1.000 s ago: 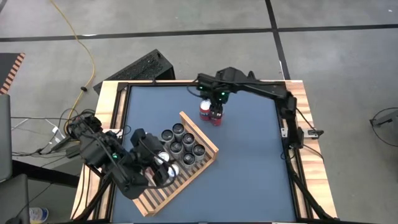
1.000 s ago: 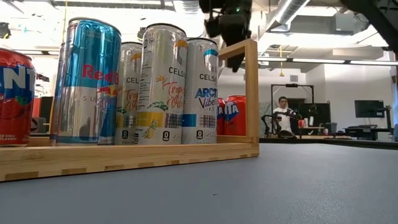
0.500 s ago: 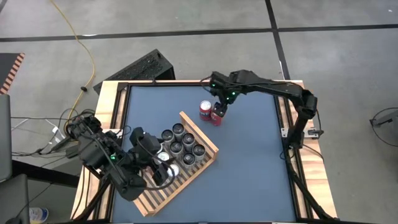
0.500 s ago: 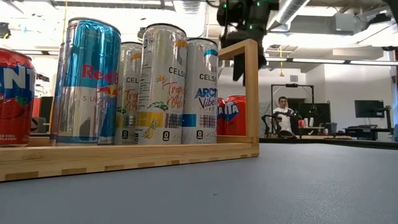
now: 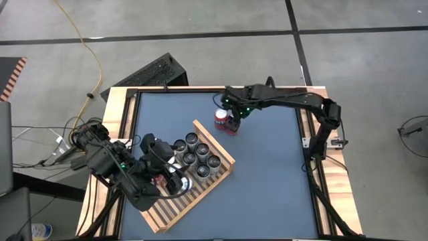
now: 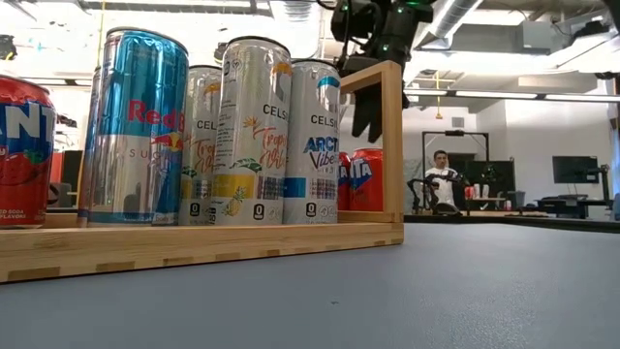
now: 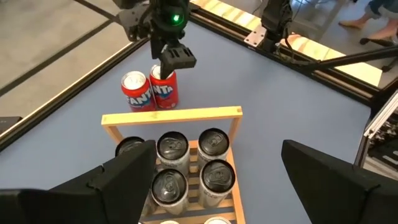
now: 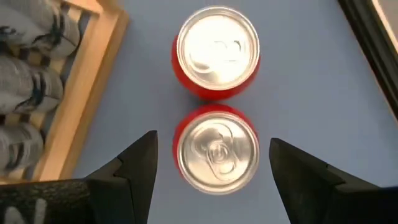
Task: Place canned beverage on shelf
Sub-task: Put the right red soda can on the shelf aligned with the other red soda can
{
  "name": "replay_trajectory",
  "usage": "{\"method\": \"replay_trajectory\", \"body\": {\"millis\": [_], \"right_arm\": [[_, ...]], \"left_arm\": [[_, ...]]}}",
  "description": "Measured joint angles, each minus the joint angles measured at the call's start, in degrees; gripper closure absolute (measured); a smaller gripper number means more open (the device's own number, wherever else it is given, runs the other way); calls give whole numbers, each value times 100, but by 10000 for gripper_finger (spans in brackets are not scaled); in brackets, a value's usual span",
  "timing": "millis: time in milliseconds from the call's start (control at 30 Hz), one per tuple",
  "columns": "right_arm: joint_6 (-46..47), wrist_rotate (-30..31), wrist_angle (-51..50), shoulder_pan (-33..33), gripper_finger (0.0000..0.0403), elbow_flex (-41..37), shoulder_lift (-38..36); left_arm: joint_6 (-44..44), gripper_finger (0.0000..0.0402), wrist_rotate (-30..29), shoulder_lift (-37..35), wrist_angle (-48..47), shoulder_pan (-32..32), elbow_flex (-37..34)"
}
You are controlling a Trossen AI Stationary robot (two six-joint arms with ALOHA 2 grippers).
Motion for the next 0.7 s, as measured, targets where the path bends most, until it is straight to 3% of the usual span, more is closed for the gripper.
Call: {"method": "replay_trajectory", "body": {"millis": [700], "right_arm": [[179,111,801,-7,134,-761,-8]], "left_arm": [[114,68,142,2,0,-2,0]]}}
